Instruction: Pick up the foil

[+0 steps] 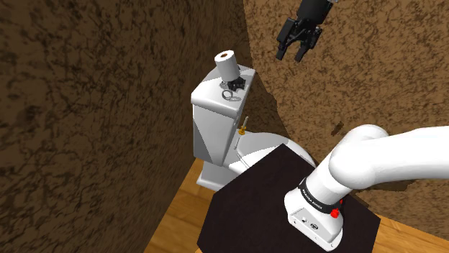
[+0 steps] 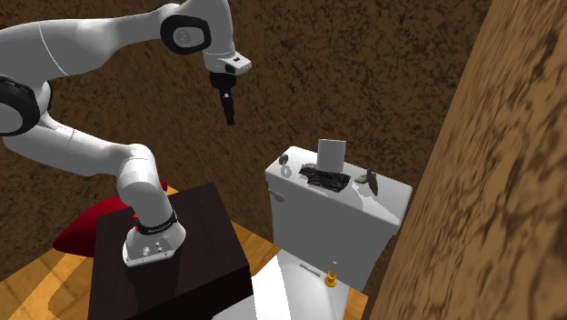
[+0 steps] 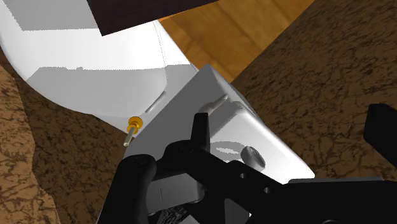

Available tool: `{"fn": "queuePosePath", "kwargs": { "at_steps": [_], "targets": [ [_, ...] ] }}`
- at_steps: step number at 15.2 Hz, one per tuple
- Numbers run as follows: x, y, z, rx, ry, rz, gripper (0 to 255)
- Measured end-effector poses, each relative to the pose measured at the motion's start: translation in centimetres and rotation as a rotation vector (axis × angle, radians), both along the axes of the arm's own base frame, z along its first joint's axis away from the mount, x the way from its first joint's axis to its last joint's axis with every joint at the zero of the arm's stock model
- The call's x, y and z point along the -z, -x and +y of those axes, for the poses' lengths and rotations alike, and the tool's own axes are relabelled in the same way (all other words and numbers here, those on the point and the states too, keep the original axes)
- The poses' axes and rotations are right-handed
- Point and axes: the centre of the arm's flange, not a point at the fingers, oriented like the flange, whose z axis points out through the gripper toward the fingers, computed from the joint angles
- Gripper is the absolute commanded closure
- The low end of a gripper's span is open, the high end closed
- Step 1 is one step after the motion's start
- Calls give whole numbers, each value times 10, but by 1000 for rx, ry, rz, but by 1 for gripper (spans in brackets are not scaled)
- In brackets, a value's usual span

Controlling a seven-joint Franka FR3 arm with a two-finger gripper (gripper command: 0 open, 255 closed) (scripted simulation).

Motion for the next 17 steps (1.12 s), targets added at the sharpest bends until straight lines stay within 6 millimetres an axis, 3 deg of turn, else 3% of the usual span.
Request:
{"fn": "queuePosePath", "kwargs": {
  "at_steps": [3,13,17],
  "targets": [
    [11,-10,-3,17,-2,-1,0],
    [94,-101,-26,154,-21,-17,0],
    [129,-137,-44,210,-28,-25,0]
  ]
}}
